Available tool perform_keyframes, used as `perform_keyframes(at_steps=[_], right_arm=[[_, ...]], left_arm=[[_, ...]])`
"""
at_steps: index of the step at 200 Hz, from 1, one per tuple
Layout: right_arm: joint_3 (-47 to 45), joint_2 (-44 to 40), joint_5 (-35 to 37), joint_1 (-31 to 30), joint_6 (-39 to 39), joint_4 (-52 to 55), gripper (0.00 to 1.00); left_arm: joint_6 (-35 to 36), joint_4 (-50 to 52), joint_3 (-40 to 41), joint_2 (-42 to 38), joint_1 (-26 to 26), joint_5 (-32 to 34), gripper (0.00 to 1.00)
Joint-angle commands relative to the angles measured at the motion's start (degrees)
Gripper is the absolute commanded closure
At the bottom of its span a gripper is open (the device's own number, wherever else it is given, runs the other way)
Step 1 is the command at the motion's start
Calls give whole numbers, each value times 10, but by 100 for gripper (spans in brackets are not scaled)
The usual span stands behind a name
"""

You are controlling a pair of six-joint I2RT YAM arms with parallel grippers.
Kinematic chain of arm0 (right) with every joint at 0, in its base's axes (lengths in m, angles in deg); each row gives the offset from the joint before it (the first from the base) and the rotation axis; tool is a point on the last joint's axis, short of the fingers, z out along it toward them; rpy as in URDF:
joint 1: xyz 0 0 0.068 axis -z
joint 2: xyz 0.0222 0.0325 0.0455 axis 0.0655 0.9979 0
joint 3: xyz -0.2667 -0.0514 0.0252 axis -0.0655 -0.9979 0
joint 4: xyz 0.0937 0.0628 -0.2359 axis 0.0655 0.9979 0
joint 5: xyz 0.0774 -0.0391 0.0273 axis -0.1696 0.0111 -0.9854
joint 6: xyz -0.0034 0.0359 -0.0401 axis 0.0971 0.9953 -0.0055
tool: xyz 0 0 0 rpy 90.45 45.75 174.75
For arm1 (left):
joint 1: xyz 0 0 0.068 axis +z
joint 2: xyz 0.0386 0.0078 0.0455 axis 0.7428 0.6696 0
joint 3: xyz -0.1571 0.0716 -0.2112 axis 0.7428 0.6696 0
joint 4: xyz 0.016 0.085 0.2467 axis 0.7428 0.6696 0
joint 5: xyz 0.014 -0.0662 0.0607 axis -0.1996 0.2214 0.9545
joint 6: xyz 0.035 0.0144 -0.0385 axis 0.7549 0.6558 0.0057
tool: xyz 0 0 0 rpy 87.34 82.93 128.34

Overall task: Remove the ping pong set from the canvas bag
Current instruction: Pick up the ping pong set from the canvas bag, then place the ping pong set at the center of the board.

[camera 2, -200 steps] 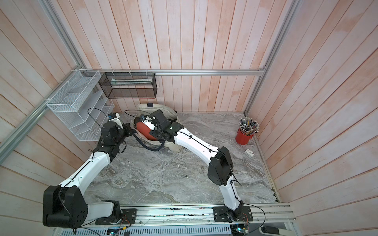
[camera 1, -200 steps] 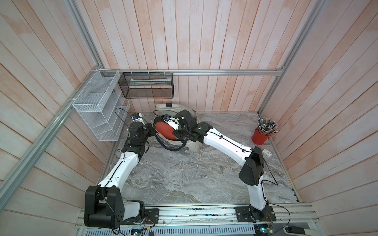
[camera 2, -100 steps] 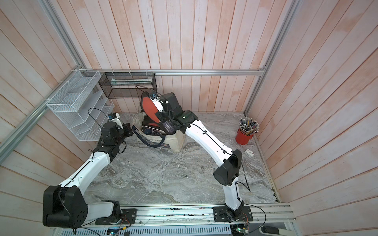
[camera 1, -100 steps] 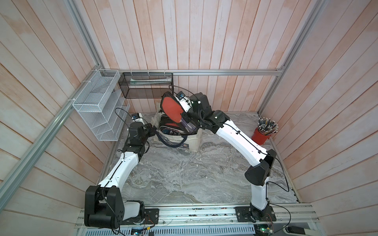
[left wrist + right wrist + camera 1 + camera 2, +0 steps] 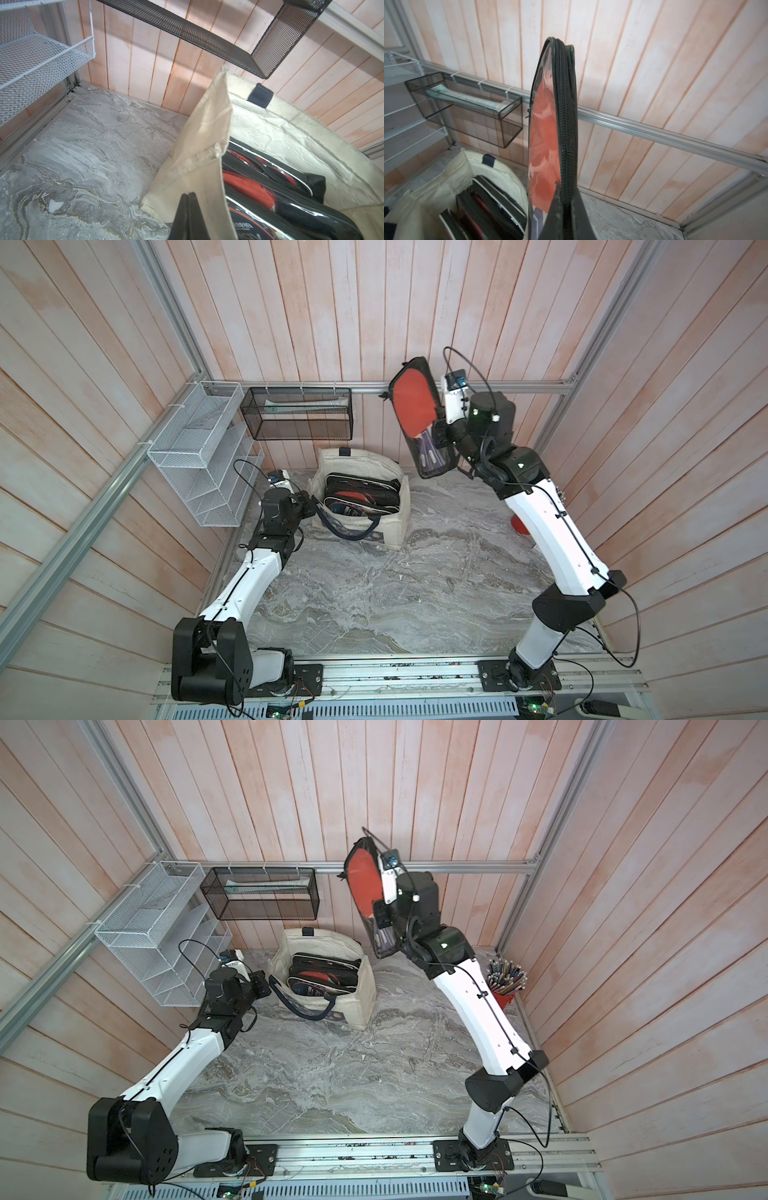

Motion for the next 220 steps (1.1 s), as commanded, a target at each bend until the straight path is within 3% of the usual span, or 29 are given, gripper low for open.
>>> perform_keyframes(at_steps=[1, 34, 67, 156, 220], right_arm=[[-64, -35, 6, 47, 48, -51, 100], [-167, -60, -51, 121, 94, -75, 100], [-261, -57, -100, 146, 124, -119, 100], [-352, 68, -292, 203, 228, -239, 100], [-363, 153, -273, 208, 230, -231, 100]], left_arm=[[0, -11, 9, -10, 4, -7, 100], [-1, -15, 17, -11, 3, -7, 100], [0, -17, 20, -12, 4, -7, 100], [1, -22, 25, -10, 3, -8, 100], [3, -24, 27, -8, 4, -7, 100]])
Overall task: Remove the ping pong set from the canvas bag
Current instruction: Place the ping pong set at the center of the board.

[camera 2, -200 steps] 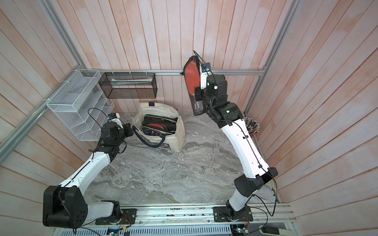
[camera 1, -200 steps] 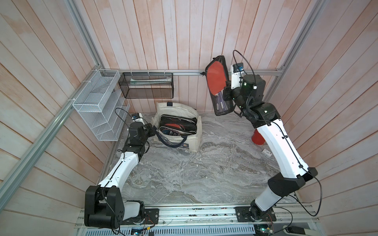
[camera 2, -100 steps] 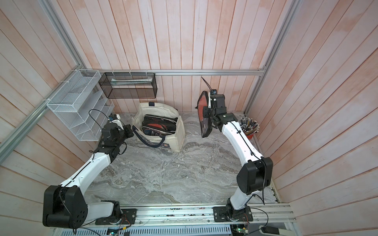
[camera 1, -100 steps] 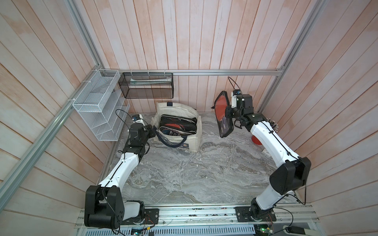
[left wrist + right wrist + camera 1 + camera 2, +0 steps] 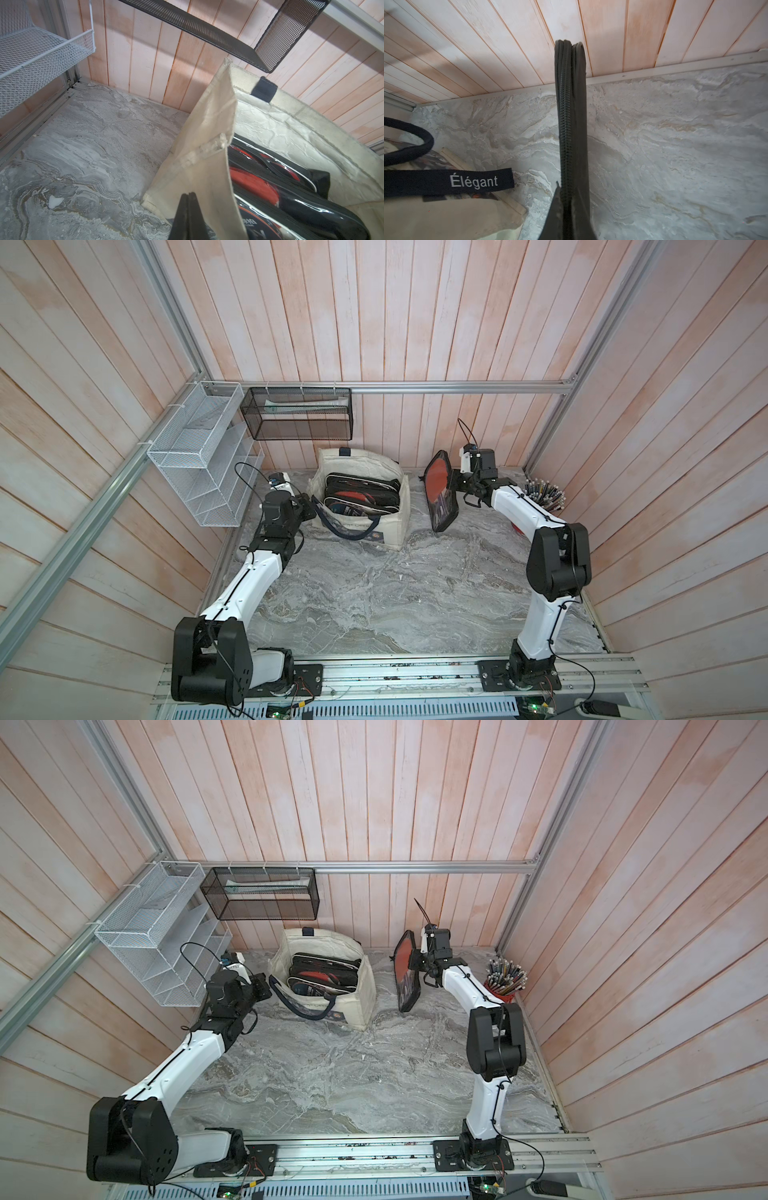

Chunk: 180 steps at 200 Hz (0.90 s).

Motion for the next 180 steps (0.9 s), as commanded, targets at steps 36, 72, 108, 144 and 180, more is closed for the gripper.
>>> perform_keyframes(at_steps=[36, 72, 108, 144, 180], right_arm=[[-18, 38, 44, 2, 5, -12, 100], [1, 79, 67, 3, -3, 24, 100], [13, 107, 80, 2, -1, 43, 100], [8, 96, 104, 2, -11, 47, 42], [-6, 12, 143, -24, -59, 28, 13]], left_arm=[[2, -16, 12, -4, 4, -7, 100], [1, -20, 14, 0, 3, -7, 100], [-1, -21, 14, -1, 3, -8, 100], [1, -21, 12, -2, 4, -8, 100], [0, -22, 16, -5, 3, -10, 100]])
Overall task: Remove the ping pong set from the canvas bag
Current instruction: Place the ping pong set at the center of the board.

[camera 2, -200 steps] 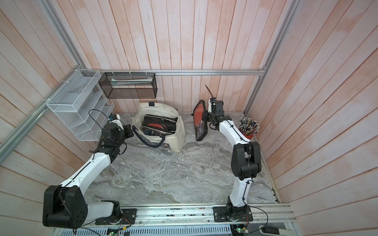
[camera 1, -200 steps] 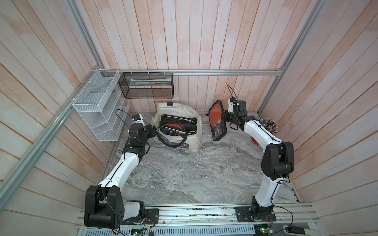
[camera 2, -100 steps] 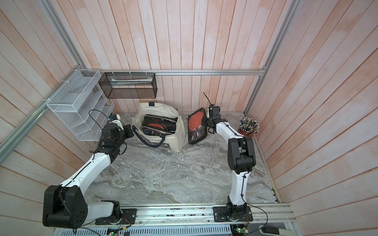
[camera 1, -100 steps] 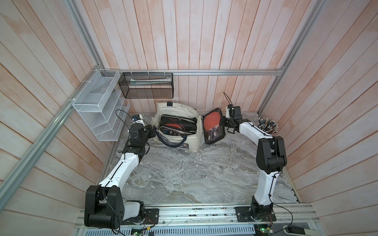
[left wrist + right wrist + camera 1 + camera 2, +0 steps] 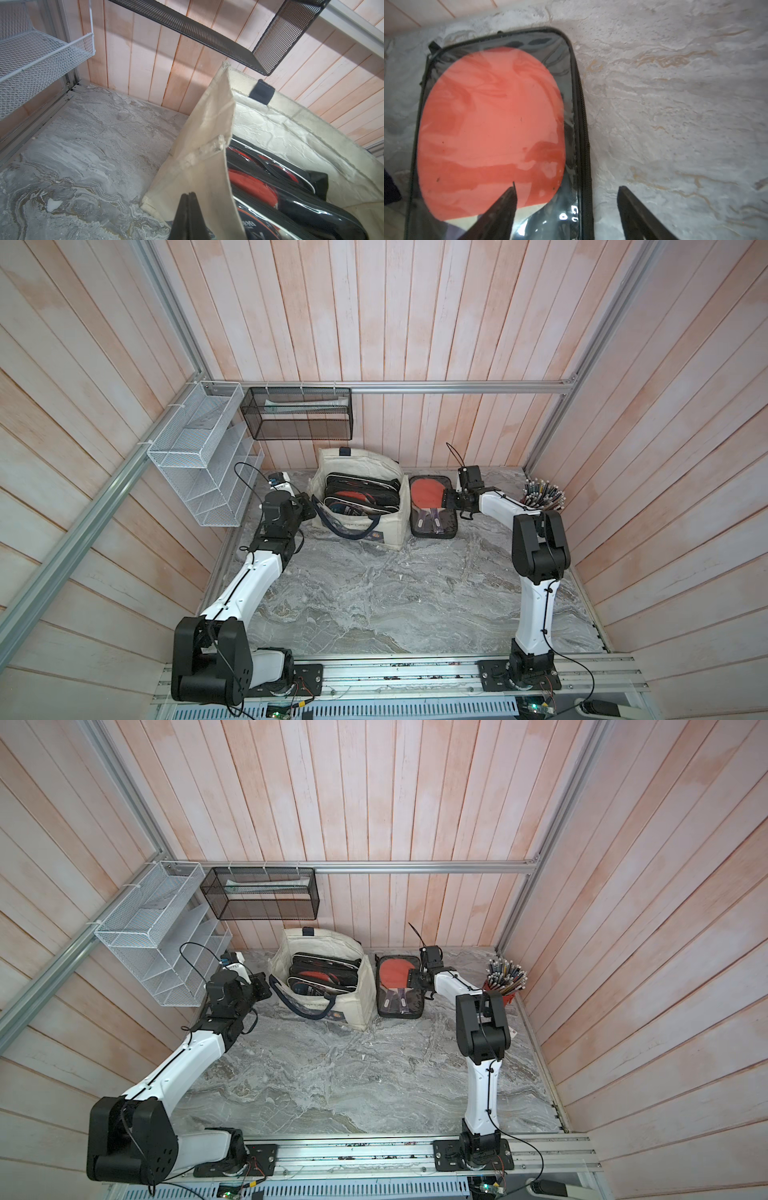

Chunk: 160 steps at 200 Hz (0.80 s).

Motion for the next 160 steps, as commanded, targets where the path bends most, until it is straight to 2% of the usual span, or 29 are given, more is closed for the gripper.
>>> perform_keyframes(at_steps=[1, 53, 84, 112, 118, 125, 132, 137, 143, 160], right_arm=[[0, -80, 42, -25, -41, -9, 13], [37, -200, 96, -153, -144, -25, 10], [99, -209, 73, -220, -168, 8, 10], [162, -184, 61, -265, -182, 50, 9], [174, -177, 58, -269, -183, 60, 9], [181, -171, 57, -272, -182, 65, 9], [184, -167, 58, -273, -180, 69, 8], [184, -167, 57, -274, -179, 70, 8], [182, -167, 55, -275, -177, 69, 8], [169, -172, 57, -277, -175, 62, 7]], left_arm=[[0, -11, 14, -5, 3, -10, 100], [-4, -17, 33, -16, 3, -12, 100], [-4, -16, 49, -23, 3, -10, 100], [-13, -12, 48, -27, 4, -16, 100], [-16, -5, 41, -29, 4, -19, 85], [-19, 1, 35, -33, 3, -21, 61], [-22, 0, 31, -39, 4, -23, 24], [-23, 0, 27, -44, 3, -24, 9], [-22, 5, 21, -48, 4, -23, 1], [-17, 34, -8, -52, 3, -12, 0]])
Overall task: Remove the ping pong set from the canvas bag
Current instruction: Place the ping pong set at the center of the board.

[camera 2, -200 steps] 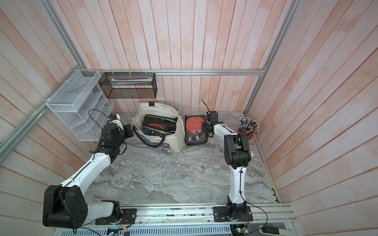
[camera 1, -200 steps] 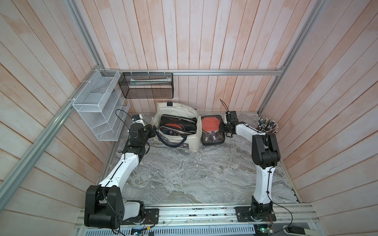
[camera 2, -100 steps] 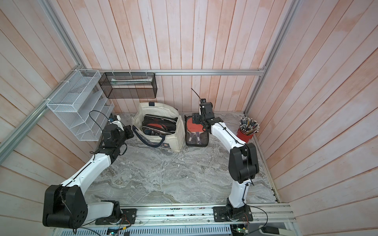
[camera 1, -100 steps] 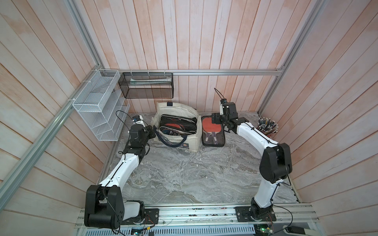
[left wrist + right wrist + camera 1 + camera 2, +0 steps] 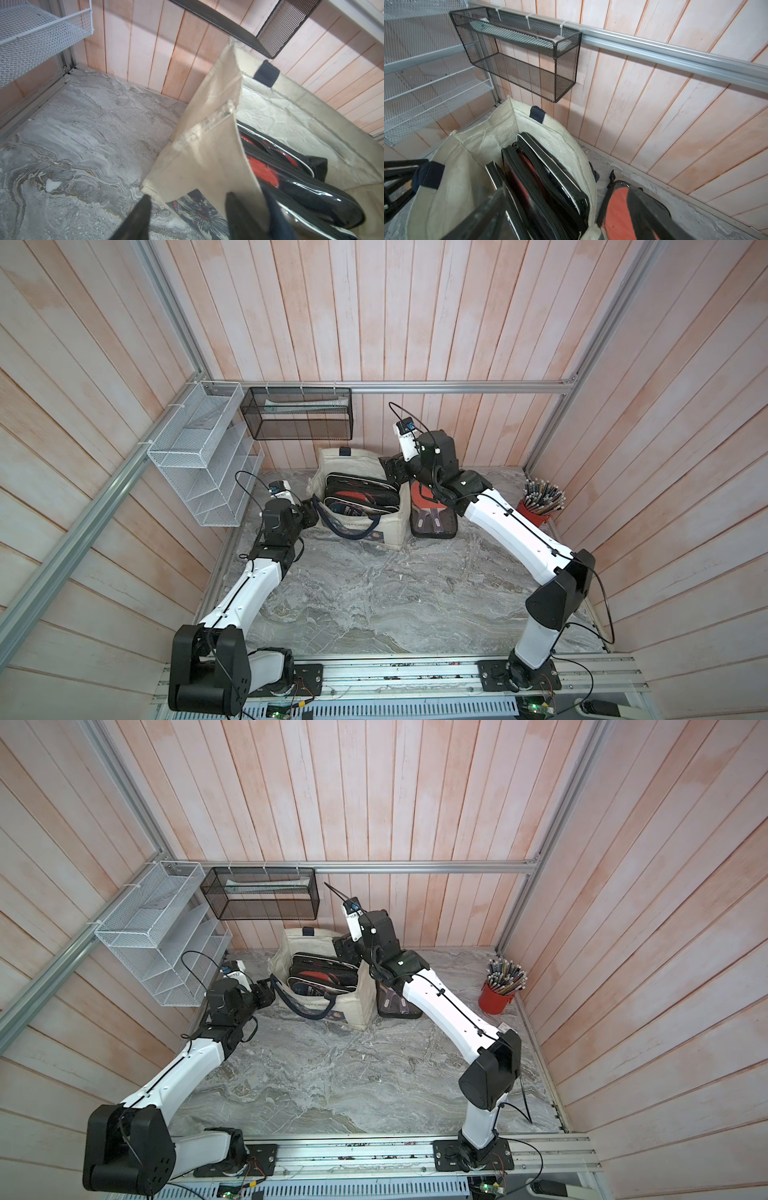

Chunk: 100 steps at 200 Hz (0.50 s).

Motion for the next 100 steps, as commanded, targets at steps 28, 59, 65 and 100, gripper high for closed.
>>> perform_keyframes(at_steps=[28, 59, 65, 100], right_arm=[[-9, 1, -2, -1, -2, 23, 7], [-8, 1, -1, -3, -1, 22, 8], [-8, 1, 0, -4, -2, 22, 7], [-4, 2, -3, -6, 1, 24, 8]], left_arm=[[7, 56, -86, -17, 4, 24, 0], [9, 65, -131, -1, 4, 12, 0], [9, 69, -141, 5, 4, 7, 0], [13, 84, -183, 53, 3, 2, 0]])
